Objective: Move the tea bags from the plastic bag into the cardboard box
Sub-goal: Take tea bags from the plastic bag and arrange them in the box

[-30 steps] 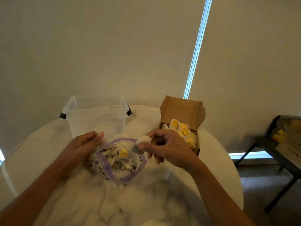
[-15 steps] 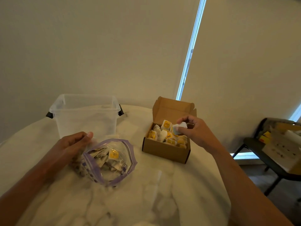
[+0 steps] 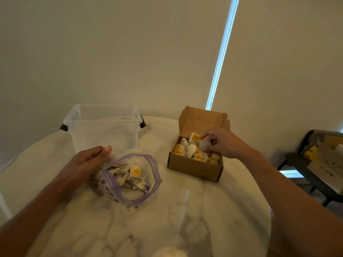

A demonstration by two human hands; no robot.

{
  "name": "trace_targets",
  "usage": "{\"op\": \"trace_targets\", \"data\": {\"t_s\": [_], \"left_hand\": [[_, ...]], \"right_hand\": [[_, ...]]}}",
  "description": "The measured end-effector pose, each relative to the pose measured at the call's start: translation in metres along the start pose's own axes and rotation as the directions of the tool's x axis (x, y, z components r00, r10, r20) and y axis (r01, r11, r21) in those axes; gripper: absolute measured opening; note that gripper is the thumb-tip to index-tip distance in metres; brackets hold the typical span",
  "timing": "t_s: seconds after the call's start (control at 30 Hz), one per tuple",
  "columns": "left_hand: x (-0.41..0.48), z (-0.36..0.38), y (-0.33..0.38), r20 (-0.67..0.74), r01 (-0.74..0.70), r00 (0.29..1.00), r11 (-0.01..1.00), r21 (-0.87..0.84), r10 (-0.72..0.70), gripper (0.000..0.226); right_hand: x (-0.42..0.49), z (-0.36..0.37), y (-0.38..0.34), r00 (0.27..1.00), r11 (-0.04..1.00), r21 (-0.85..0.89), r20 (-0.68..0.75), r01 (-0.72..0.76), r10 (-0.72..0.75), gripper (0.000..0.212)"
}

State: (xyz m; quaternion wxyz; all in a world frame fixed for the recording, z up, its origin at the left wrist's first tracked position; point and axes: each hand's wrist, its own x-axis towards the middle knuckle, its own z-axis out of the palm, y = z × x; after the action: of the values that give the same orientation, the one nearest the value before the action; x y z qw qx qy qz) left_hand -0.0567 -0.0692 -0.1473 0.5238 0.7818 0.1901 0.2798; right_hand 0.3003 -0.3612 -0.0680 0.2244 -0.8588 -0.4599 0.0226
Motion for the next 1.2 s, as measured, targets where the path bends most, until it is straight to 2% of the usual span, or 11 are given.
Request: {"op": "trace_targets", "data": {"t_s": [0.1, 0.23, 0.3, 0.37, 0.43, 0.5, 0.57, 0.73, 0.9, 1.1, 1.2], "left_hand": [[-0.001, 0.0, 0.001, -0.01, -0.014, 1.0, 1.0, 0.011, 0.014, 0.078], [0.0, 0.001, 0.005, -0.001, -0.008, 1.0, 1.0, 0.019, 0.008, 0.072], [0.0, 0.002, 0.005, 0.004, -0.01, 1.0, 1.0, 0.015, 0.01, 0.07], [-0.001, 0.002, 0.006, 0.0, -0.012, 1.0, 1.0, 0.026, 0.012, 0.068], [-0.001, 0.002, 0.005, -0.004, -0.015, 1.0, 0.999, 0.031, 0.016, 0.07], [-0.001, 0.002, 0.006, -0.001, -0.023, 1.0, 0.999, 0.032, 0.023, 0.073], [-0.001, 0.002, 0.007, 0.004, -0.026, 1.0, 0.999, 0.026, 0.026, 0.073], [-0.002, 0.002, 0.006, 0.005, -0.028, 1.0, 0.999, 0.032, 0.028, 0.066], [-0.001, 0.005, 0.011, 0.004, -0.004, 1.0, 0.998, 0.06, 0.004, 0.057], [-0.004, 0.005, 0.014, -0.009, 0.03, 1.0, 0.997, 0.072, -0.029, 0.053], [-0.005, 0.006, 0.017, -0.013, 0.025, 1.0, 0.996, 0.081, -0.024, 0.051]], "right_hand": [[0.002, 0.001, -0.007, 0.992, 0.997, -0.065, -0.119, 0.035, -0.043, 0.042], [-0.012, 0.002, -0.04, 0.928, 0.988, -0.052, -0.338, 0.145, -0.154, 0.024], [-0.028, 0.012, -0.073, 0.922, 0.961, 0.045, -0.297, 0.273, -0.248, 0.016], [-0.047, 0.027, -0.112, 0.909, 0.912, 0.091, -0.169, 0.401, -0.382, 0.013], [-0.058, 0.05, -0.146, 0.857, 0.85, 0.116, -0.019, 0.514, -0.516, 0.017], [-0.06, 0.077, -0.171, 0.814, 0.819, 0.086, 0.09, 0.568, -0.574, 0.018], [-0.058, 0.101, -0.186, 0.8, 0.803, -0.014, 0.095, 0.596, -0.593, 0.021], [-0.055, 0.123, -0.186, 0.874, 0.867, -0.129, -0.005, 0.481, -0.486, 0.043], [-0.058, 0.123, -0.183, 0.943, 0.936, -0.176, -0.083, 0.304, -0.322, 0.047], [-0.063, 0.124, -0.179, 0.95, 0.948, -0.201, -0.142, 0.246, -0.277, 0.033], [-0.063, 0.124, -0.172, 0.942, 0.96, -0.109, -0.195, 0.257, -0.274, 0.026]]}}
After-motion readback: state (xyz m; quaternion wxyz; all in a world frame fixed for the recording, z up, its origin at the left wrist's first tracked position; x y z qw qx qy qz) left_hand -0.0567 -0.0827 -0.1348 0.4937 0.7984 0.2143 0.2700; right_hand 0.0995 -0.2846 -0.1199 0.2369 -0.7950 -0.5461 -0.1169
